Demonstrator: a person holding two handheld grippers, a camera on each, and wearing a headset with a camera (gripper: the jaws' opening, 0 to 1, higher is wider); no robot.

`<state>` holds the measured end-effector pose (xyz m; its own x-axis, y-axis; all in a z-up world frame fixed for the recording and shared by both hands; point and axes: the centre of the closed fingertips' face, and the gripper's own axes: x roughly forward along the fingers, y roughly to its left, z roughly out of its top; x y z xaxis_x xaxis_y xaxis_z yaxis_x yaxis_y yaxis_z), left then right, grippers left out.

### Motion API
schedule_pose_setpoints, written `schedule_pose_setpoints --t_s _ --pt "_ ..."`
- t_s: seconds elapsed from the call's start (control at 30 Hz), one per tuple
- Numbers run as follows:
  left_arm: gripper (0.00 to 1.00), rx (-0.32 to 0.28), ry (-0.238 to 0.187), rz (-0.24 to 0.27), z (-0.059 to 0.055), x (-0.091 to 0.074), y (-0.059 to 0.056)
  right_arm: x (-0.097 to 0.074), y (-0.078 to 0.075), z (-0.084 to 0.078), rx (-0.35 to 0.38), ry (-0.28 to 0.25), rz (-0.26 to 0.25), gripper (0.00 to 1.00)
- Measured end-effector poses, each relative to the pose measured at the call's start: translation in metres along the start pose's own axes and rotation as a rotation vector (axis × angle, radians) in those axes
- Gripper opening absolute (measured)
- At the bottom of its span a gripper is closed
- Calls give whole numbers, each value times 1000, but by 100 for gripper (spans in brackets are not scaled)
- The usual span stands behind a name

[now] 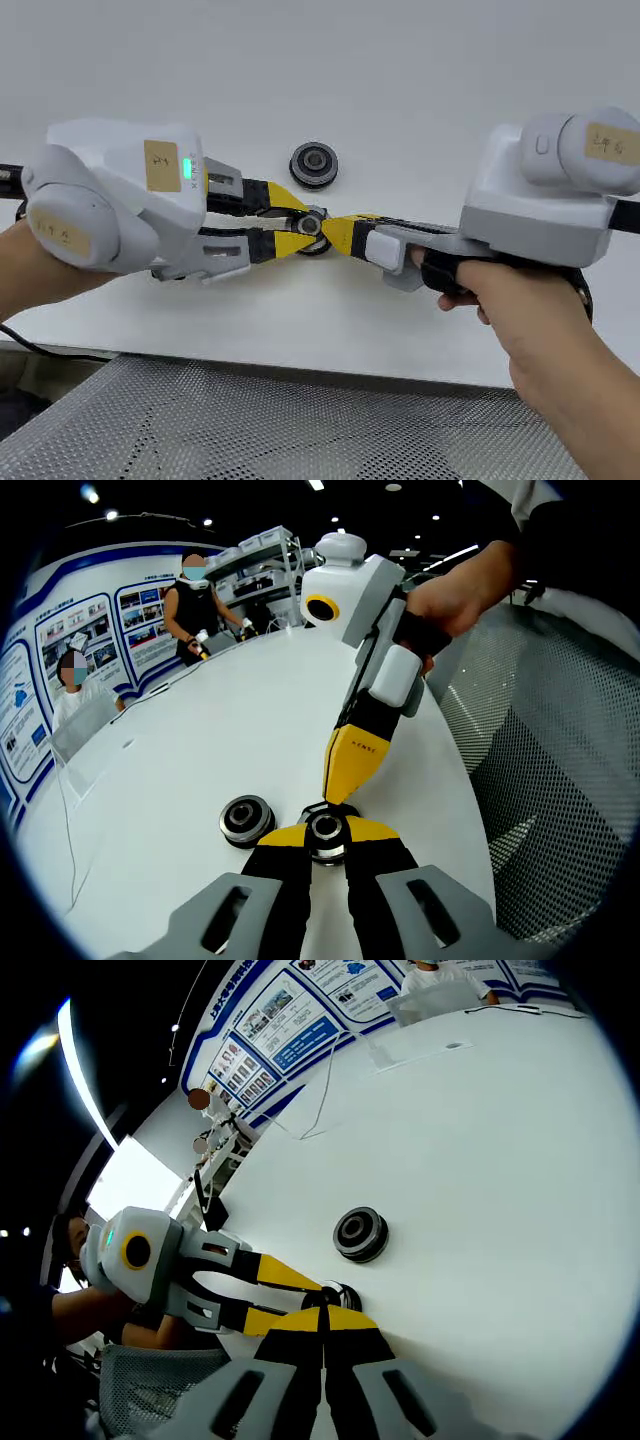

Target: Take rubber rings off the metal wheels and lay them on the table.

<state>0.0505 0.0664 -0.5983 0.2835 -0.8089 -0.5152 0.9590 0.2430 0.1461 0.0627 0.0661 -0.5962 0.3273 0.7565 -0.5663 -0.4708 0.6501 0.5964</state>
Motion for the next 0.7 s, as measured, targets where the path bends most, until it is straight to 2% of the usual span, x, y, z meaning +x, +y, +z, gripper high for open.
schedule_pose_setpoints --t_s 0.47,0.7 --pt "12 12 -5 3 1 0 -1 -1 5 1 -111 12 -16 0" --pt "12 16 -9 8 1 -1 -2 0 9 3 -135 4 -14 0"
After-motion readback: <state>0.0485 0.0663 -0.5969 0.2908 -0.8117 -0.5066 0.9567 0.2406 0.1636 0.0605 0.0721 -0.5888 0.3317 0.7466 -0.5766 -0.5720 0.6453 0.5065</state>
